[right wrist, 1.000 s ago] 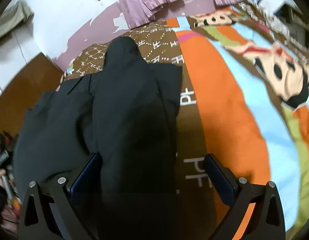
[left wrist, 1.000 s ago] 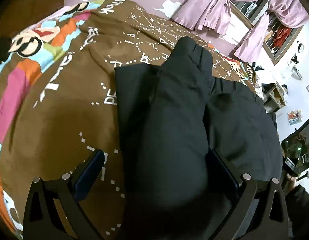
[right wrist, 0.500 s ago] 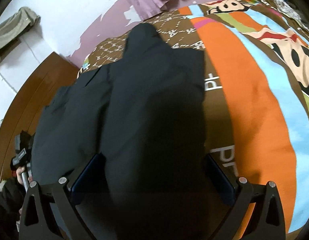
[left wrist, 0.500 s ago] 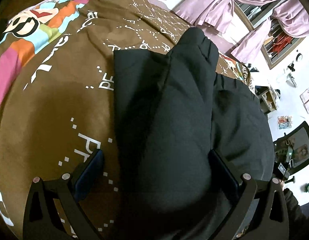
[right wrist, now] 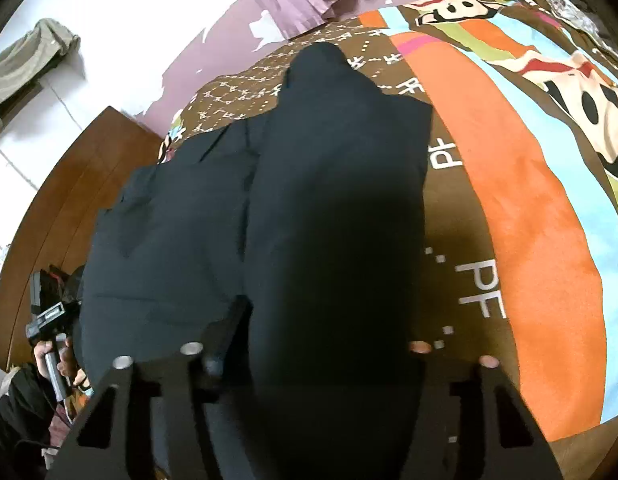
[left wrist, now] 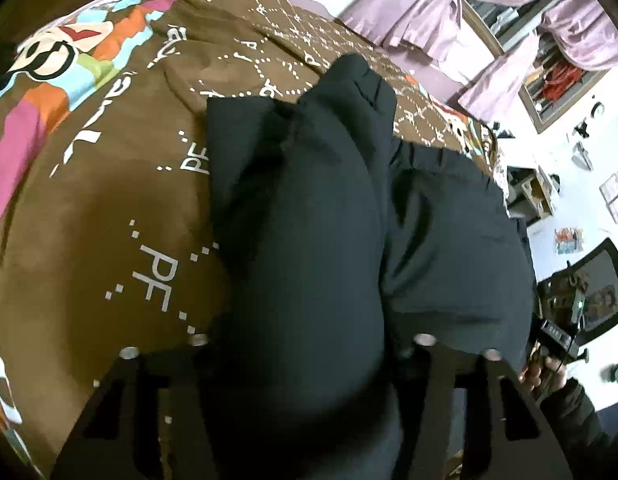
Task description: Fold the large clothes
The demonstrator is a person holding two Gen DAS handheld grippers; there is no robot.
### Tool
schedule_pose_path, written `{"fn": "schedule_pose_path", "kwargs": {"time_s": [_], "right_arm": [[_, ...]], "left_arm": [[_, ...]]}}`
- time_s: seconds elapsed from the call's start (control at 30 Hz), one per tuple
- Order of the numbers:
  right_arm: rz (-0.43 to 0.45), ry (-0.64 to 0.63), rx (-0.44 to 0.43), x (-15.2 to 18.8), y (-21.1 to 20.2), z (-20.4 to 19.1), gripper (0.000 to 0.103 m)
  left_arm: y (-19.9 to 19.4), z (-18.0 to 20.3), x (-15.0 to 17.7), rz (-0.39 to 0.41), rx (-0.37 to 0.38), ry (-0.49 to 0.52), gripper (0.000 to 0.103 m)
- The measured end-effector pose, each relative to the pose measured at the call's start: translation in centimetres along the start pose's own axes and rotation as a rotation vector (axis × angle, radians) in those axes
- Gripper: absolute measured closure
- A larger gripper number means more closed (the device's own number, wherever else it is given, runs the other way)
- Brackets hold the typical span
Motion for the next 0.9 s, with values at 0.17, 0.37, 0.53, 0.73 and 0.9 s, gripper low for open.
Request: {"fn": "schedule_pose_path", "kwargs": {"time_s": [0.17, 0.37, 0.53, 0.73, 0.9], "right_arm": [[0.059, -0.043, 0.061, 0.0, -1.6, -2.5, 0.078], [0.167, -0.124, 0.058, -0.7, -4.9, -6.9, 0.085], [0.244, -0.198, 0.021, -1.6, -7.4, -11.0, 0.086], [0.287, -0.26, -0.015, -1.4, -9.0, -15.0, 0.086], [0.281, -0.311, -0.013, 0.1, -8.8, -17.1, 0.086]], "left_arm": [[-2.3, 3.1, 0.1, 0.046, -0.039, 0.063, 0.083], [-5.6, 7.4, 0.0, 0.12, -0.042, 0.102, 0.088], [-9.3, 9.6, -0.4, 0.176, -0.034, 0.15, 0.089], [-13.5, 9.3, 0.3, 0.229, -0.044, 0.15, 0.089], [-14.3, 7.0, 1.9, 0.223, -0.055, 0.114, 0.089]]}}
Point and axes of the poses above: each gripper's, at about its wrist camera, not at the fingertips, and y roughly the way its jaws point, z to its right, x to its underside, the point moved 1 cm from there along y, roughly the way its jaws point, and after that the axes turned 3 degrees about x, right-handed, at the moved point
